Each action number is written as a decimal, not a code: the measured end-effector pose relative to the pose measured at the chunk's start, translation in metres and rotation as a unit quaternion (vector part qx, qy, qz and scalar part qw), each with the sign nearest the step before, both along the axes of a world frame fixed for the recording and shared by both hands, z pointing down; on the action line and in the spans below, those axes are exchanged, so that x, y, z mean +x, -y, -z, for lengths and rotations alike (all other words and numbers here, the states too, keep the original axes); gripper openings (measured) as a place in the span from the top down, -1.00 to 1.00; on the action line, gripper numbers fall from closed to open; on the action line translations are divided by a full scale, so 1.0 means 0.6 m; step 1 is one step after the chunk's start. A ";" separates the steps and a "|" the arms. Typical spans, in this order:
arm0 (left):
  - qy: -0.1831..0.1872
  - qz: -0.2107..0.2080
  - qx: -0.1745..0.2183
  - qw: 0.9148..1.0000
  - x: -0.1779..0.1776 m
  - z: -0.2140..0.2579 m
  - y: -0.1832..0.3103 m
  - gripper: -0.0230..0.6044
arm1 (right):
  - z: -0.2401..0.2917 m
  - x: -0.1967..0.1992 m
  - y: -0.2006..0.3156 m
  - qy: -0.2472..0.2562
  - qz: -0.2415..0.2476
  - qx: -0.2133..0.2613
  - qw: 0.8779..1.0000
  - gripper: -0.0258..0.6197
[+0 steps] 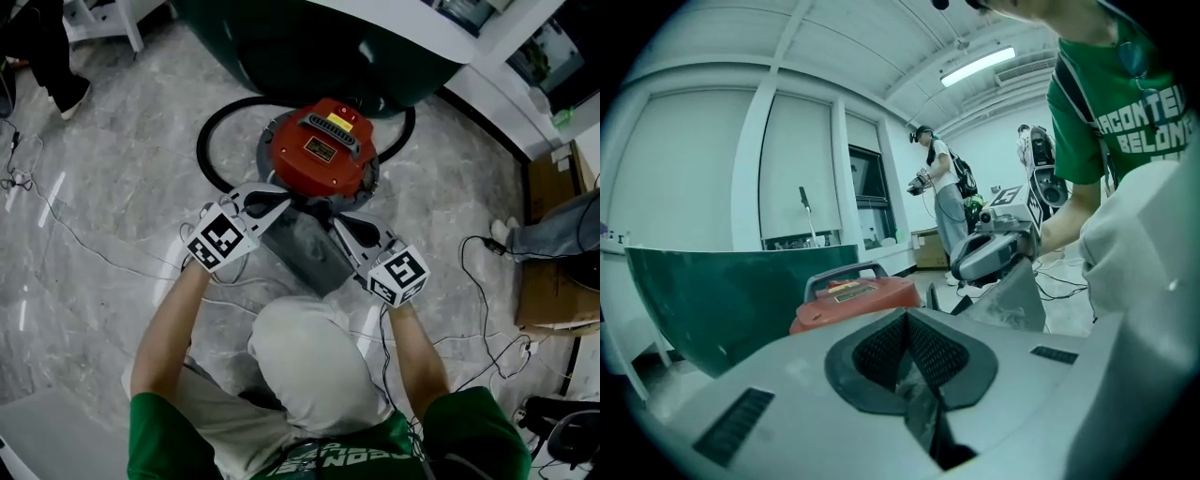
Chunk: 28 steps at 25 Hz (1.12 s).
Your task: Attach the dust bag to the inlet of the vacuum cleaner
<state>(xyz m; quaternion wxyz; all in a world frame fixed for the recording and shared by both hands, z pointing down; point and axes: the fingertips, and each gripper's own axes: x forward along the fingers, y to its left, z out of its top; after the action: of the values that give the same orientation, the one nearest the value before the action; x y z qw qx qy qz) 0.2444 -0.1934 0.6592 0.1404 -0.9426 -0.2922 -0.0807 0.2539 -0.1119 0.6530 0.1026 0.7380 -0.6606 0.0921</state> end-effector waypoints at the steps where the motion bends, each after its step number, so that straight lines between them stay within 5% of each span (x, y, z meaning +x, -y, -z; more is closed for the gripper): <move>1: -0.002 -0.002 -0.006 1.000 -0.002 0.006 0.003 0.91 | 0.006 0.000 0.004 -0.004 -0.002 0.000 1.000 0.90; 10: 0.007 0.020 -0.061 0.998 -0.077 0.141 0.068 0.92 | 0.142 -0.011 0.053 0.022 -0.018 -0.050 0.998 0.90; 17: 0.027 0.079 -0.136 0.987 -0.183 0.362 0.104 0.92 | 0.383 -0.086 0.129 0.034 0.015 -0.089 0.995 0.90; 28: 0.036 0.139 -0.198 0.970 -0.281 0.770 0.061 0.92 | 0.800 -0.193 0.138 0.051 0.010 -0.063 0.997 0.90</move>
<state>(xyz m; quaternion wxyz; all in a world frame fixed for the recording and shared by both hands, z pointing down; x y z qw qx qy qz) 0.0758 -0.2300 0.1974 -0.0720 -0.9795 -0.1732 -0.0736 0.1380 -0.1948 0.1731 0.1163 0.7180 -0.6648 0.1702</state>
